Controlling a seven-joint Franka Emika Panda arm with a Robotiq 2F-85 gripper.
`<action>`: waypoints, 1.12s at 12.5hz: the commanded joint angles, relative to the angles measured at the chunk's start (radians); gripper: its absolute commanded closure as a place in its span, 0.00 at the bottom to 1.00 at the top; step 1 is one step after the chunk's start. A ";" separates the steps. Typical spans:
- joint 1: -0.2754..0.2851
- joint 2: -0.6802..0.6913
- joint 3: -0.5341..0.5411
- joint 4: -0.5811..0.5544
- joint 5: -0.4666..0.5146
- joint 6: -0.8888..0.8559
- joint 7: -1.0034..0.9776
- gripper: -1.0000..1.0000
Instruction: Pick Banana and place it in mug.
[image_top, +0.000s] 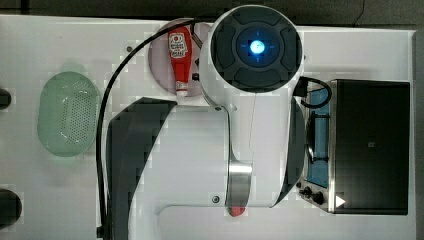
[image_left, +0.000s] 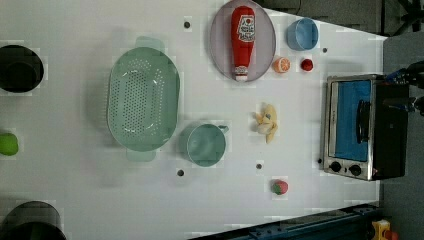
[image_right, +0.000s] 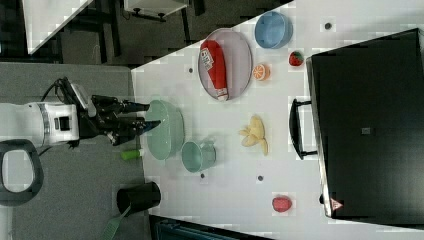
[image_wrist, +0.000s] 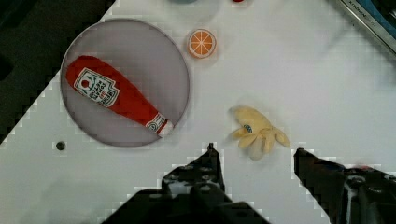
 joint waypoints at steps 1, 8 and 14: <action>0.004 -0.252 -0.041 -0.102 -0.028 -0.178 -0.024 0.21; 0.005 -0.215 -0.040 -0.257 -0.028 -0.053 -0.027 0.00; 0.005 -0.118 -0.046 -0.520 -0.028 0.359 -0.120 0.00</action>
